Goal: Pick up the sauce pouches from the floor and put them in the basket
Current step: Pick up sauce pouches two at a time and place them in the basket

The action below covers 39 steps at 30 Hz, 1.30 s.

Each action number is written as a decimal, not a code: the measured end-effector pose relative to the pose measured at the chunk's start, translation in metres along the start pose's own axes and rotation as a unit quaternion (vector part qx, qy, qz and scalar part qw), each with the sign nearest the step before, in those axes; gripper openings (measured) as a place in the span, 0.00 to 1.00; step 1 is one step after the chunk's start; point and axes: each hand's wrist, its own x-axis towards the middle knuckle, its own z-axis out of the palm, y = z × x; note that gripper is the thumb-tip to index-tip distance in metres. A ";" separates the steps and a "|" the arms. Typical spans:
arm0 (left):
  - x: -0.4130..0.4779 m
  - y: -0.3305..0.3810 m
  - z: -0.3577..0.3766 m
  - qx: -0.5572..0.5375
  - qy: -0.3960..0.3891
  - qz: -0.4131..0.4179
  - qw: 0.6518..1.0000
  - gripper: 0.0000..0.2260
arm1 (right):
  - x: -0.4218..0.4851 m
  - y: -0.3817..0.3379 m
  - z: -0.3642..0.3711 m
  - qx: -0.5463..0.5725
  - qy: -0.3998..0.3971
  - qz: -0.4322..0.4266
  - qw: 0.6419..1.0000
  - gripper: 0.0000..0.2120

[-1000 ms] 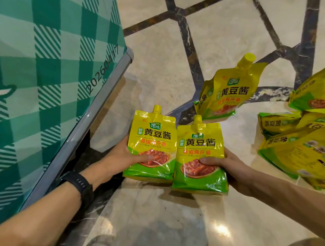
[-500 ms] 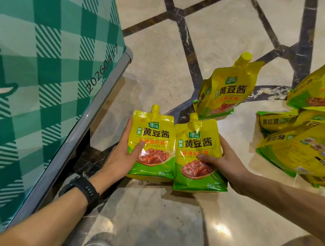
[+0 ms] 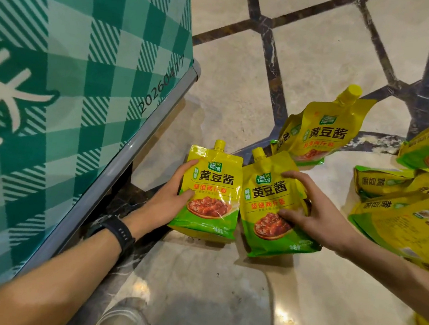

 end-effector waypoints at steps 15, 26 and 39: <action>-0.005 -0.005 -0.001 -0.054 -0.045 0.004 0.998 0.36 | -0.011 0.019 0.032 0.260 0.023 0.179 0.949 0.37; -0.065 0.020 0.005 -0.121 0.015 -0.033 0.992 0.29 | -0.044 -0.030 0.013 0.189 0.005 0.123 0.974 0.34; -0.359 0.436 -0.046 -0.025 0.005 0.034 0.999 0.40 | -0.359 -0.366 -0.157 0.224 0.161 0.076 0.958 0.39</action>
